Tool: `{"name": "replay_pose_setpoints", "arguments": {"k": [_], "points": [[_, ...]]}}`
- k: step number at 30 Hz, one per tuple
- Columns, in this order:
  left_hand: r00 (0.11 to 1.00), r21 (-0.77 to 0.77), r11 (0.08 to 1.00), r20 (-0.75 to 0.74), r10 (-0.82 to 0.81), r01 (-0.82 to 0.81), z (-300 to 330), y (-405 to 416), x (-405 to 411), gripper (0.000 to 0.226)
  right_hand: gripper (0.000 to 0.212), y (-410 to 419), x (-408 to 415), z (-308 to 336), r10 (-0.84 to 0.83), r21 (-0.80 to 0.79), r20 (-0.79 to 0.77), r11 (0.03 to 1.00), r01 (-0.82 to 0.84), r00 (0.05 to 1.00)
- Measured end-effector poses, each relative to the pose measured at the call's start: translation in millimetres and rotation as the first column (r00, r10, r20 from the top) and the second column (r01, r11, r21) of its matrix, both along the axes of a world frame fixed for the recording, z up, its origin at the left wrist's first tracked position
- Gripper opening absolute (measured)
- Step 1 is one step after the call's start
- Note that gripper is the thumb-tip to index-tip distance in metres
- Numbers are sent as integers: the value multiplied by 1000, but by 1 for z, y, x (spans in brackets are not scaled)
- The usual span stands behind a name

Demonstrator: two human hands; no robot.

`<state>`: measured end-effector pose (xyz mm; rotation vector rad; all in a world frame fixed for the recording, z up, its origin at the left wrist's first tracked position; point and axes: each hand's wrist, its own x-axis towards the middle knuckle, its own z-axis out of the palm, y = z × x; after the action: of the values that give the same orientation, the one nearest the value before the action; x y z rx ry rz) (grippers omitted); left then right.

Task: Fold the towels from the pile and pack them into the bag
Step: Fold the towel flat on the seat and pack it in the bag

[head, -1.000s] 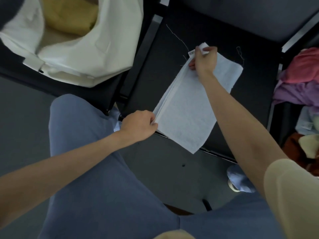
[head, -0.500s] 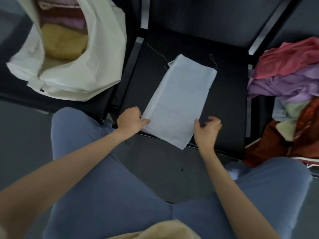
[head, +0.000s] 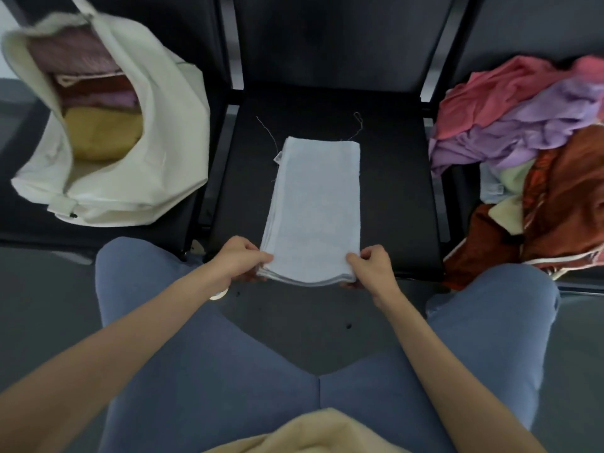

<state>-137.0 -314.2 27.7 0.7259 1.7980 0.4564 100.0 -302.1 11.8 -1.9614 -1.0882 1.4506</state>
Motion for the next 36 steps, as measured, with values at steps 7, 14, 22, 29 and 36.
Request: {"name": "replay_pose_setpoints", "arguments": {"k": [7, 14, 22, 29, 36], "points": [[806, -70, 952, 515, 291, -299, 30, 15, 11, 12, 6, 23, 10, 26, -370, -210, -509, 929, 305, 777], [483, -276, 802, 678, 553, -530, 23, 64, 23, 17, 1, 73, -5, 23, -575, -406, -621, 817, 409, 533], [871, 149, 928, 420, 253, -341, -5, 71, 29, 61, 58, 75, -16, 11, -327, -38, -397, 939, 341, 858], [408, 228, 383, -765, -498, 895, -28, 43, -1, 24, 51, 60, 9, -4, 529, 229, 597, 608, -760, 603], [323, 213, 287, -847, -422, 934, -46, 44, -3, 33, 75, 65, 10, -16, 555, 29, 767, 472, -881, 323]]}}
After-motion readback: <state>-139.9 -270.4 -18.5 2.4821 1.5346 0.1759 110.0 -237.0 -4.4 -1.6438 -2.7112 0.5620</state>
